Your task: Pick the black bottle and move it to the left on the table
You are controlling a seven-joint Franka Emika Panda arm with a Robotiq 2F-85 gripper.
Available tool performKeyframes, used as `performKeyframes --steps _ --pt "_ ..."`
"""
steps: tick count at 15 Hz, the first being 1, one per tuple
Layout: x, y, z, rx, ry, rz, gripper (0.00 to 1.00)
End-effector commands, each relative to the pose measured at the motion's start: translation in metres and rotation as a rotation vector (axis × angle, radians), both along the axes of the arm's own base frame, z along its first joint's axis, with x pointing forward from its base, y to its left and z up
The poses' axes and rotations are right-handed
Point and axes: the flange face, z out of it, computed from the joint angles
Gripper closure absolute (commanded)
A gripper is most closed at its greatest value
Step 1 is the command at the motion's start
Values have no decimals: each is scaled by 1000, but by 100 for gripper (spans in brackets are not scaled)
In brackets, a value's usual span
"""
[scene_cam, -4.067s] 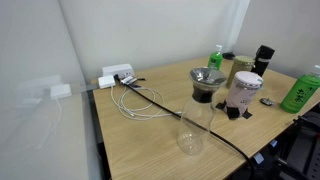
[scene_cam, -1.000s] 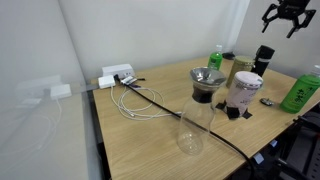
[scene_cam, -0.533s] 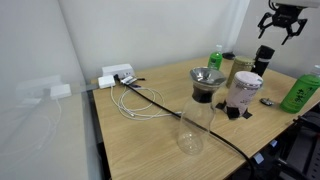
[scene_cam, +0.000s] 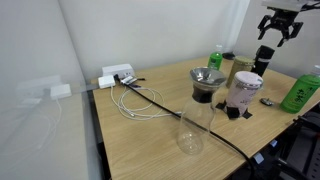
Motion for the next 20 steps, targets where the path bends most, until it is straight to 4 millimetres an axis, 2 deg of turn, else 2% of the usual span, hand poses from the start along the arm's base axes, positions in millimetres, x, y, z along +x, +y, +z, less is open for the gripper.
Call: performKeyframes --steps 1,3,11,20 --pt "0 -1 0 1 0 0 0" --pt "0 -1 0 1 0 -1 0" --pt "5 -2 -6 12 -45 -292 0" --pt "0 -8 -32 57 10 -428 0"
